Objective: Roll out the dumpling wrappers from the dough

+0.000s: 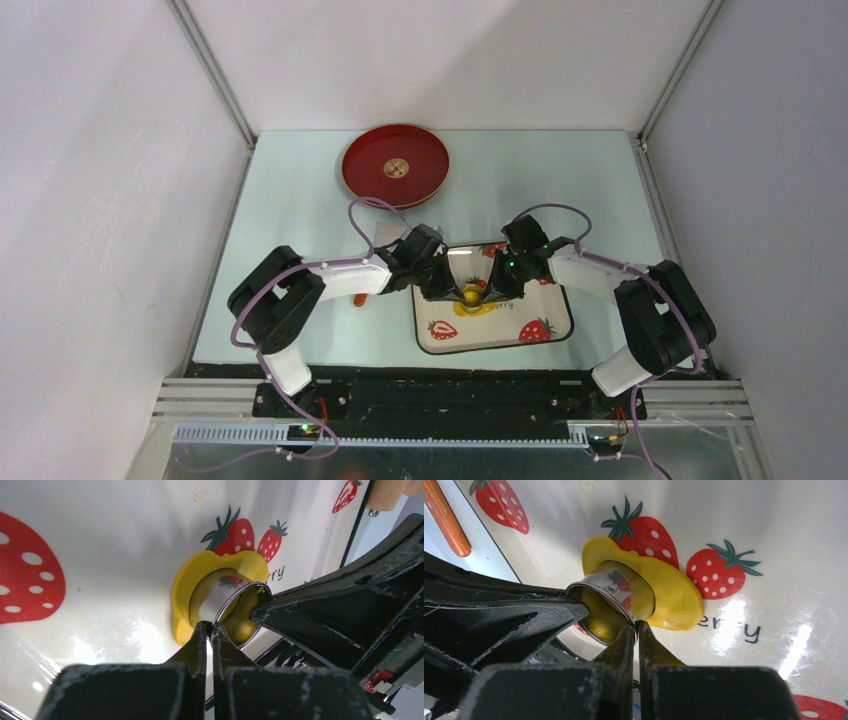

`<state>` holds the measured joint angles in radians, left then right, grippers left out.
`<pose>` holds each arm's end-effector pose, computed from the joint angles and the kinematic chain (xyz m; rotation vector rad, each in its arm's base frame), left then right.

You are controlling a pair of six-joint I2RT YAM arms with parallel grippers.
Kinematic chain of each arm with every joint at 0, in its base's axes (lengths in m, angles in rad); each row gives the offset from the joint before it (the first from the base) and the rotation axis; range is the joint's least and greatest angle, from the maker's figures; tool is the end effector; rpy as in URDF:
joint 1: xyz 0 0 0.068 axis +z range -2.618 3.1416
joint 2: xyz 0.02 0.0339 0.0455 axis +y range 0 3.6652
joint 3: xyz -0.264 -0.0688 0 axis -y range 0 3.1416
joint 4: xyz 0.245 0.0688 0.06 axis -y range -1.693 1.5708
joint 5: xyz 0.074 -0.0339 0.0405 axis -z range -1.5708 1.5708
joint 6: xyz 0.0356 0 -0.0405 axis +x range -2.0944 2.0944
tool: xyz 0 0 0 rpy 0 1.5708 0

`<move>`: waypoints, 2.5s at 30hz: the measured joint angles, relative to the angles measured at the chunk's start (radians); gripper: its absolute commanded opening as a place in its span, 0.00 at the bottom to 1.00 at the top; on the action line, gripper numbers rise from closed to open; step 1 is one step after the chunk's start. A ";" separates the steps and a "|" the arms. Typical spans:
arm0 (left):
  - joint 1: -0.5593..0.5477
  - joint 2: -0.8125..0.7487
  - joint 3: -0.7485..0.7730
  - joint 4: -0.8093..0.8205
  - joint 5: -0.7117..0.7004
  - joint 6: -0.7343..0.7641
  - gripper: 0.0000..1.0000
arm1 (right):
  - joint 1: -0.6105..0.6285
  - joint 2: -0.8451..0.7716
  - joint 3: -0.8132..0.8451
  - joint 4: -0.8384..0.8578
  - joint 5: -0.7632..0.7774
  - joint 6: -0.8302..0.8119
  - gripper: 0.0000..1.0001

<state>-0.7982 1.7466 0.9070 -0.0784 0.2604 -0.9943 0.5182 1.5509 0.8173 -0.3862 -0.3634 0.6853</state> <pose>0.2310 -0.2501 0.1450 -0.1491 2.7710 -0.9596 0.2401 0.1515 0.1614 0.1187 2.8647 0.8059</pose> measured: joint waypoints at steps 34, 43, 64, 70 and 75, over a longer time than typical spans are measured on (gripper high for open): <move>-0.006 -0.002 0.003 -0.010 -0.020 -0.003 0.00 | 0.008 -0.011 -0.008 0.004 0.023 0.023 0.00; -0.010 -0.002 0.012 -0.029 -0.030 -0.011 0.00 | 0.024 -0.024 -0.013 0.003 0.060 0.043 0.00; -0.023 -0.020 0.017 -0.047 -0.069 -0.015 0.09 | 0.048 -0.018 -0.019 -0.001 0.034 0.039 0.47; -0.027 -0.026 0.023 -0.091 -0.100 0.013 0.22 | 0.054 -0.061 0.037 -0.105 0.022 0.034 0.59; -0.034 -0.033 0.021 -0.192 -0.121 0.039 0.31 | 0.055 -0.145 0.102 -0.186 0.018 0.029 0.64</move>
<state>-0.8318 1.7138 0.9283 -0.2707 0.1394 -0.9550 0.5732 1.4055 0.9192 -0.5724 -0.3458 0.7139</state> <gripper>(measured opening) 0.263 0.604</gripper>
